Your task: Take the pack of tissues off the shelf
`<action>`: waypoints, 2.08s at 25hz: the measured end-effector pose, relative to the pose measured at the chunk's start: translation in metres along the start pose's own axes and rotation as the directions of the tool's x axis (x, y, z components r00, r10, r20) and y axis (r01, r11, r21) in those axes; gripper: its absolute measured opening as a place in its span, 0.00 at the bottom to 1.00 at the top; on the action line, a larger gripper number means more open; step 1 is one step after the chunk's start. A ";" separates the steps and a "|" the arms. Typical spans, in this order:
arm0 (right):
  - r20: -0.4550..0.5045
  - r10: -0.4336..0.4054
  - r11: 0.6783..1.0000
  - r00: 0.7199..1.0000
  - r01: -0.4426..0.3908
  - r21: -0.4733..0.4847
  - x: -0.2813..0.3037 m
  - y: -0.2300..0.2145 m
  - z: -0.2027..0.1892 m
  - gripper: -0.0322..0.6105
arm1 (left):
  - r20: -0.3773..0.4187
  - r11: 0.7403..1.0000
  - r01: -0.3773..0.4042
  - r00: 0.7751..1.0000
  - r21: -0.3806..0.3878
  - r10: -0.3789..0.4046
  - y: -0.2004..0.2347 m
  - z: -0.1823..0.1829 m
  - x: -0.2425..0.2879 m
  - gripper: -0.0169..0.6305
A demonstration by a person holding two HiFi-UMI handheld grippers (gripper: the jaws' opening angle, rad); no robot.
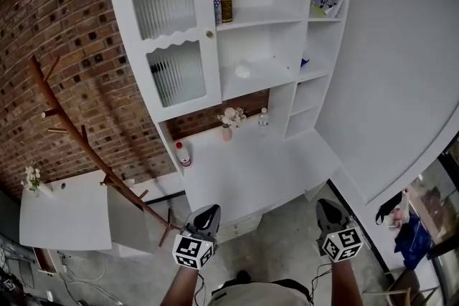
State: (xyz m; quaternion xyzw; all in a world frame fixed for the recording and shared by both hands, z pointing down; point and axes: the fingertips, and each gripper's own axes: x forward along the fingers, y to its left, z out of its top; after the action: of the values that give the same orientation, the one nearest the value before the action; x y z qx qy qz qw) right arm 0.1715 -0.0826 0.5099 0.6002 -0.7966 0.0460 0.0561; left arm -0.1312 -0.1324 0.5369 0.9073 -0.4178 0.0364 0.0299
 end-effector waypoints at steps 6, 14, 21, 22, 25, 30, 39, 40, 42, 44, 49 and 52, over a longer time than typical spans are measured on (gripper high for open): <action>-0.005 -0.008 1.000 1.000 0.008 -0.009 0.013 0.006 0.001 0.10 | 0.007 1.000 0.001 1.000 -0.003 -0.001 0.017 0.000 0.001 0.07; -0.009 -0.022 1.000 1.000 0.022 -0.002 0.023 0.003 0.000 0.10 | 0.013 1.000 -0.002 1.000 -0.008 0.002 0.026 -0.001 0.006 0.07; 0.004 0.004 1.000 1.000 -0.004 0.005 0.048 -0.007 0.005 0.10 | 0.019 0.999 -0.037 0.999 -0.004 0.037 0.038 0.004 0.020 0.07; 0.007 0.010 1.000 1.000 -0.010 0.006 0.054 -0.009 0.006 0.10 | 0.020 0.999 -0.044 0.999 -0.004 0.044 0.040 0.005 0.023 0.07; 0.014 0.030 0.999 0.999 -0.030 0.010 0.073 -0.017 0.009 0.10 | 0.018 0.998 -0.063 0.998 -0.003 0.063 0.046 0.007 0.034 0.07; 0.015 0.067 0.998 0.998 -0.068 0.018 0.108 -0.036 0.015 0.10 | 0.013 0.996 -0.095 0.995 -0.002 0.095 0.054 0.011 0.059 0.07; 0.019 0.152 0.988 0.988 -0.152 0.015 0.180 -0.074 0.031 0.10 | 0.007 0.987 -0.161 0.987 0.001 0.161 0.071 0.022 0.115 0.07; 0.018 0.161 0.987 0.987 -0.161 0.014 0.187 -0.078 0.032 0.10 | 0.007 0.986 -0.169 0.986 0.001 0.169 0.072 0.024 0.121 0.07; 0.015 0.183 0.983 0.983 -0.183 0.010 0.202 -0.085 0.035 0.10 | 0.008 0.983 -0.186 0.983 0.001 0.186 0.074 0.026 0.132 0.07; 0.016 0.208 0.978 0.978 -0.208 0.003 0.216 -0.090 0.038 0.10 | 0.008 0.979 -0.204 0.979 0.003 0.204 0.076 0.028 0.142 0.07; 0.035 0.274 0.962 0.961 -0.273 -0.029 0.251 -0.103 0.054 0.10 | 0.014 0.969 -0.247 0.969 0.015 0.246 0.078 0.034 0.165 0.07; 0.040 0.306 0.951 0.951 -0.304 -0.059 0.272 -0.110 0.064 0.10 | 0.014 0.962 -0.272 0.962 0.021 0.272 0.079 0.038 0.178 0.07</action>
State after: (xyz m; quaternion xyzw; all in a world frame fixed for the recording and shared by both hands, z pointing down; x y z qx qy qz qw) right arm 0.2009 -0.3811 0.4868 0.4692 -0.8818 0.0187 0.0445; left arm -0.0743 -0.3211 0.5170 0.8417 -0.5383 0.0398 0.0121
